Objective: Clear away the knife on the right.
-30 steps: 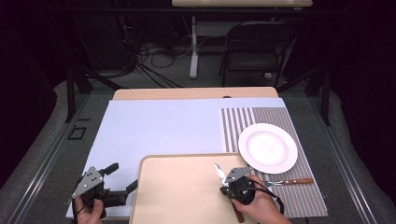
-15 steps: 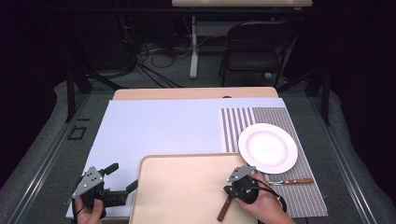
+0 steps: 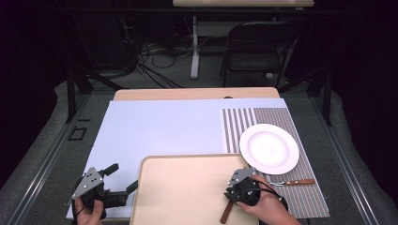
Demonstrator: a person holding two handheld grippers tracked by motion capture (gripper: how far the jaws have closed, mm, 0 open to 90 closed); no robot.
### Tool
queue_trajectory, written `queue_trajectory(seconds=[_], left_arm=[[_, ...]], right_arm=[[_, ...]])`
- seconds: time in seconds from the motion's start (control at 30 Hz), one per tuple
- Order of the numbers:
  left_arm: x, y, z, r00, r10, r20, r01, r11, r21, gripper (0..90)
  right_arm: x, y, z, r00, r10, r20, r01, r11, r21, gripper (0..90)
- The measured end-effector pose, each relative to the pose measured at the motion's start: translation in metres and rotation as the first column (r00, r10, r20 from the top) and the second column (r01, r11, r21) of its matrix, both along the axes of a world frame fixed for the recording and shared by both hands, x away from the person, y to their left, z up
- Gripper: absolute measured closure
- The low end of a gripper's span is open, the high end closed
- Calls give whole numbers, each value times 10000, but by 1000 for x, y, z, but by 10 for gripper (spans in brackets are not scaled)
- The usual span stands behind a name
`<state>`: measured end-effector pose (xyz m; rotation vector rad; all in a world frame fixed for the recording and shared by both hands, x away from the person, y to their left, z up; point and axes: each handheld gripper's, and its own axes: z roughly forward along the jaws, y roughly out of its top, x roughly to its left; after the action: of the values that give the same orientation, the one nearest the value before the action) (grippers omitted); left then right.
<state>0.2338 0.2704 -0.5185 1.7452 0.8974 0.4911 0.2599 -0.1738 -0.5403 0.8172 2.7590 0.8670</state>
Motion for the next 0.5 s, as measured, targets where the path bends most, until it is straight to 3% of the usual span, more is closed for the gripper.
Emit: queue_trajectory(seconds=[0.17, 0.5], left_arm=[[0, 0, 0, 10000, 2, -24, -2, 10000, 30, 26], [1, -1, -1, 10000, -25, -43, 26, 9999, 98, 26]], right_arm=[[-1, -5, 0, 9993, 341, 124, -341, 9994, -18, 766], [-3, -28, 0, 9993, 317, 172, -317, 9995, -26, 778]])
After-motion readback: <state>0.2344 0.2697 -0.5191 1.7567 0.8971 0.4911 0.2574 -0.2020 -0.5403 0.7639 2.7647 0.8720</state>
